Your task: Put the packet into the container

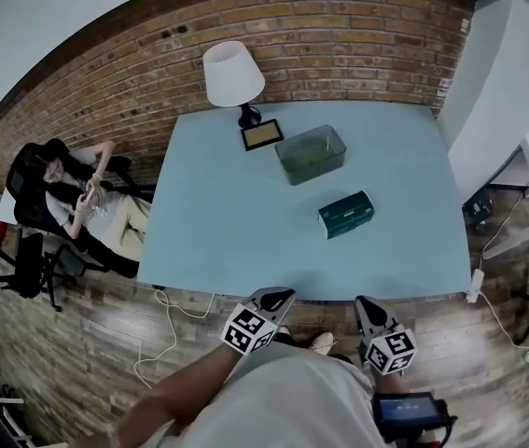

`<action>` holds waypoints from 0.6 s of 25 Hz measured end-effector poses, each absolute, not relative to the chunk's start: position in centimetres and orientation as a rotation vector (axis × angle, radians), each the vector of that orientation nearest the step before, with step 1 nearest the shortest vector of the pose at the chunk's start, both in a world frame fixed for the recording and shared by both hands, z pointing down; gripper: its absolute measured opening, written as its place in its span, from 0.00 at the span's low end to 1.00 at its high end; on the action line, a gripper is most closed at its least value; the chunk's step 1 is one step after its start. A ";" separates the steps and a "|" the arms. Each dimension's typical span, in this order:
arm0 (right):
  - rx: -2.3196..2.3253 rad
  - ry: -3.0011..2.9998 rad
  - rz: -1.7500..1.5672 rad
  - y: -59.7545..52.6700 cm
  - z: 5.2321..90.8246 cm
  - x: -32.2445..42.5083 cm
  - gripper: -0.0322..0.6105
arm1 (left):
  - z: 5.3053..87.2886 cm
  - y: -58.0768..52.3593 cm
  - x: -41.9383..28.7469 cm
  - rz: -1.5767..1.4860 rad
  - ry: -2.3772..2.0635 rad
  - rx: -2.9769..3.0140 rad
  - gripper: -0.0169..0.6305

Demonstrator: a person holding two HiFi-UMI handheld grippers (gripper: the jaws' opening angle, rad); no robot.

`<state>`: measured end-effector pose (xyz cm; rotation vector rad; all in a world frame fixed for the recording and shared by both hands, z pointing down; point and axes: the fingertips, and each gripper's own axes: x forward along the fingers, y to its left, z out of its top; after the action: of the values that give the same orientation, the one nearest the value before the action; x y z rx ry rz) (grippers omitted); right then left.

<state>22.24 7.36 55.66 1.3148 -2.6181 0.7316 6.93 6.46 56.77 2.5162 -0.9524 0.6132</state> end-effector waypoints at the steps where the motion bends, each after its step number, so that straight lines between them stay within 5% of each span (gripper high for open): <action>1: 1.315 -2.619 0.740 7.2 55.7 22.2 0.07 | 56.7 6.4 6.9 0.618 -0.952 2.513 0.04; 15: 1.358 -2.534 0.691 2.9 56.4 21.7 0.07 | 57.3 0.7 7.2 0.607 -0.843 2.553 0.04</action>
<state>21.74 2.87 56.35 1.3580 -2.5344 0.6910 7.17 0.67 57.34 2.5529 -0.8429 0.6074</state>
